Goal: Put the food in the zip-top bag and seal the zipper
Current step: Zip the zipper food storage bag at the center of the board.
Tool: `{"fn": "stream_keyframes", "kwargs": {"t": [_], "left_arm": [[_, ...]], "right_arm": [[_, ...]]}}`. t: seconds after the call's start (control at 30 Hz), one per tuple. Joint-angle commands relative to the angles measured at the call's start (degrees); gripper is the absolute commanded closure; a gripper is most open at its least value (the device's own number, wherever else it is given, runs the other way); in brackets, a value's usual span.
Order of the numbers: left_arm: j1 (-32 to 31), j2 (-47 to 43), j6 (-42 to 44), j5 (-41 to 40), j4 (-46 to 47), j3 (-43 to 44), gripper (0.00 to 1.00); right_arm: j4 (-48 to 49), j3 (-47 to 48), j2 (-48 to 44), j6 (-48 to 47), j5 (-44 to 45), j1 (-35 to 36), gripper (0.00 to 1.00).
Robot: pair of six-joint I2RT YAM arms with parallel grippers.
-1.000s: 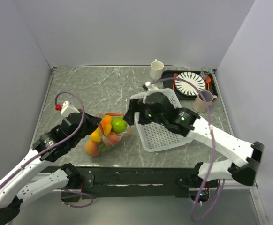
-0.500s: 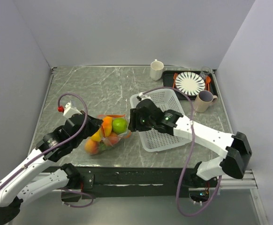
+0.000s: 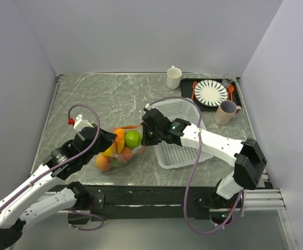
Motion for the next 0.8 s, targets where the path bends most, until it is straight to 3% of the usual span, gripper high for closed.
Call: {"fn": "stream_keyframes", "kwargs": {"t": [0.0, 0.17, 0.57, 0.67, 0.77], "left_arm": [[0.28, -0.58, 0.23, 4.13, 5.04, -3.27, 0.99], [0.19, -1.2, 0.58, 8.27, 9.26, -8.19, 0.99], [0.28, 2.93, 3.21, 16.09, 17.43, -11.01, 0.98], [0.19, 4.25, 4.78, 19.77, 20.85, -10.74, 0.87], [0.19, 4.17, 5.58, 20.76, 20.61, -10.04, 0.48]], "right_arm": [[1.37, 7.23, -1.08, -1.8, 0.72, -0.12, 1.0], [0.75, 10.05, 1.38, -2.77, -0.42, -1.17, 1.0], [1.01, 9.0, 2.88, -3.13, -4.11, -4.34, 1.0], [1.45, 9.0, 2.88, -2.95, -5.35, -5.31, 1.0], [0.93, 9.18, 3.66, -2.69, -5.17, -5.92, 1.0]]}}
